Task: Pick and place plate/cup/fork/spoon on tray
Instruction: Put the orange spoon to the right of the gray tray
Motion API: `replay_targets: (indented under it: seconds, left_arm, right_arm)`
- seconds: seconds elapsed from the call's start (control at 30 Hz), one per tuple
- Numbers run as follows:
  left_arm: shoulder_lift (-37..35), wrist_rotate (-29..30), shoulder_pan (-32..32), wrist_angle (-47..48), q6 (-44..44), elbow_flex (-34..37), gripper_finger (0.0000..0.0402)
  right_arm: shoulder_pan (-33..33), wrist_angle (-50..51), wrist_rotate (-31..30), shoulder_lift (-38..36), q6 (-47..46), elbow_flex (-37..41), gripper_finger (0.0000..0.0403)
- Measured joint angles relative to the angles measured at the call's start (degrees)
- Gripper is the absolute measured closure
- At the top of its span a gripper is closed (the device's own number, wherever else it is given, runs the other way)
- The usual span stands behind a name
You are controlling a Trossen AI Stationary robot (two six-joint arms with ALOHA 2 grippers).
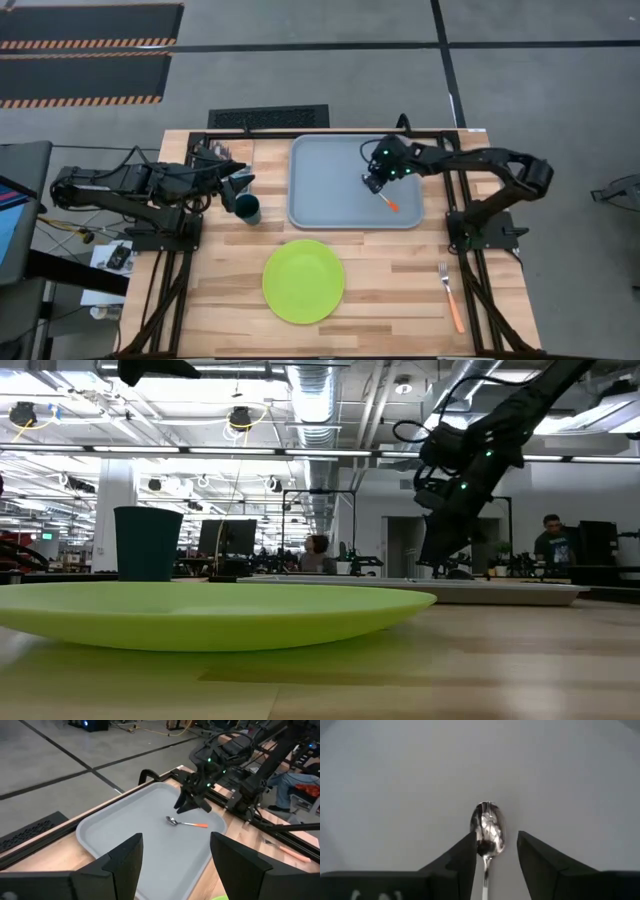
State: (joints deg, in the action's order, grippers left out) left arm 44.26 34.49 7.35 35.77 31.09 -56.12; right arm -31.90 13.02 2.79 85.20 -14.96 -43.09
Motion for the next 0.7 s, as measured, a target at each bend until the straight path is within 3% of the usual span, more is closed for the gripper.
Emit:
replay_targets:
  seconds: [0.27,0.47,0.7]
  left_arm:
    - [0.0,0.1,0.0,1.3,0.0,0.0,0.0184]
    - [0.0,0.1,0.0,2.0,0.0,0.0,0.0184]
    - [0.0,0.3,0.0,2.6,0.0,0.0,0.0184]
  right_arm:
    - [-0.6,0.1,-0.4,7.2,6.9,-6.3,0.0228]
    - [-3.1,7.0,0.0,7.9,19.0,-12.4,0.0194]
    - [-7.0,14.7,7.7,8.2,31.0,-14.5,0.0172]
